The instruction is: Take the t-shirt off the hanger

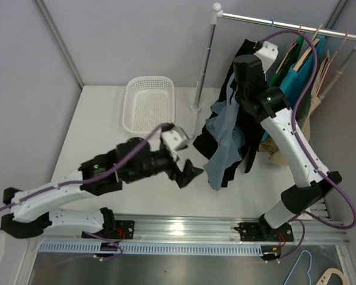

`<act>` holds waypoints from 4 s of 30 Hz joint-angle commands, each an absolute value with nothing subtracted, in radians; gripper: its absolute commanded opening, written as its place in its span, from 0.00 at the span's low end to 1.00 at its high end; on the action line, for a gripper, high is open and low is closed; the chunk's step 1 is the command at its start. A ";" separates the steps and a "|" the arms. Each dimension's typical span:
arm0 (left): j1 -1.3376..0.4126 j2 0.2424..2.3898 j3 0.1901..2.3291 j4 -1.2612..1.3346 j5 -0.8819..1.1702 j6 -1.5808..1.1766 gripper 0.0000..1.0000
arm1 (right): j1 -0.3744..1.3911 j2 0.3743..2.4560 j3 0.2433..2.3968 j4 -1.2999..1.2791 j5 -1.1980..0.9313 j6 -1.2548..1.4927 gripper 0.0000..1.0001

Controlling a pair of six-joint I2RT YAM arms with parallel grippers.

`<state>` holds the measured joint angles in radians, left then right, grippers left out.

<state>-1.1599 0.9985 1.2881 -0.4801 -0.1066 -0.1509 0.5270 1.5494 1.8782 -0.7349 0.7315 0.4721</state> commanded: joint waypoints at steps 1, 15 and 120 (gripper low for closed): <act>-1.313 1.077 1.290 -0.402 -0.294 0.040 0.99 | 0.543 1.577 2.057 -0.747 0.735 0.519 0.00; -1.361 1.210 1.172 -0.121 -0.479 0.083 1.00 | 0.587 1.588 2.083 -0.706 0.686 0.488 0.00; -0.273 1.822 2.503 0.141 -0.245 -0.032 0.01 | 0.495 1.256 1.588 -0.414 0.390 0.284 0.00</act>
<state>-0.3115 1.7561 2.4702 0.0345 -0.2695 -0.0334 0.5014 1.2655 1.5486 -0.4911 0.4011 0.2939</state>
